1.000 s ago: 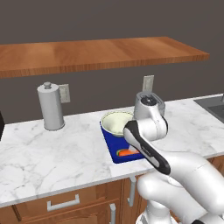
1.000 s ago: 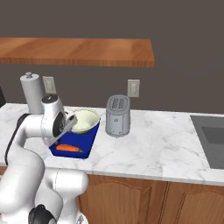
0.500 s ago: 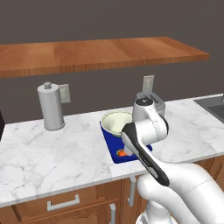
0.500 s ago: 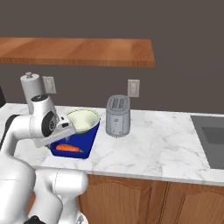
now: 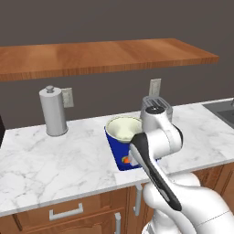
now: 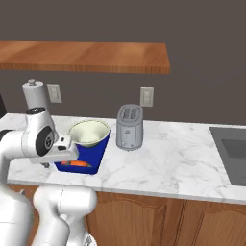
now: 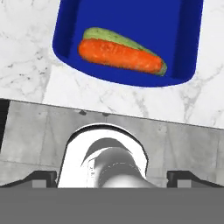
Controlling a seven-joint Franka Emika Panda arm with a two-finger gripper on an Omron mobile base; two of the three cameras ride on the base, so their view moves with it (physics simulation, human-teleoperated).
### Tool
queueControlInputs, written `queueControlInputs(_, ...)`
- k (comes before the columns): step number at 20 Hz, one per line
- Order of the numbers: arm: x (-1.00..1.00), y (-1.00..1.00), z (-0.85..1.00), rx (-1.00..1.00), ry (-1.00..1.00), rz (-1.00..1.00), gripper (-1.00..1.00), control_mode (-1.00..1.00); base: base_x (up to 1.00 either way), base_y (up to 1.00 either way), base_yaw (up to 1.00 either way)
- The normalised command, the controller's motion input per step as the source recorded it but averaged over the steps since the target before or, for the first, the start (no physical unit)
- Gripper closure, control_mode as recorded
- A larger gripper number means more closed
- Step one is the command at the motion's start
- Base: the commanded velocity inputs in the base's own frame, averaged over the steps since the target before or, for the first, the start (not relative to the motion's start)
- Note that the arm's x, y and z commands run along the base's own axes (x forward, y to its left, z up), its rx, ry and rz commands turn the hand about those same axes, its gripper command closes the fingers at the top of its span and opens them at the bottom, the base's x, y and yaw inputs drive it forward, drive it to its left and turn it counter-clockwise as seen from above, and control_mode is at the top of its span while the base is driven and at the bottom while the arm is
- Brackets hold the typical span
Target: Place the two vegetables and bowl onto the tray for setting up a vegetable dip station.
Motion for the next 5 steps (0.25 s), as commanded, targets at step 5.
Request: queueControlInputs(5, -0.48, -0.04, 0.07, 0.07, 0.00, -0.34, -1.00, -1.00, 0.00, 0.00, 0.00)
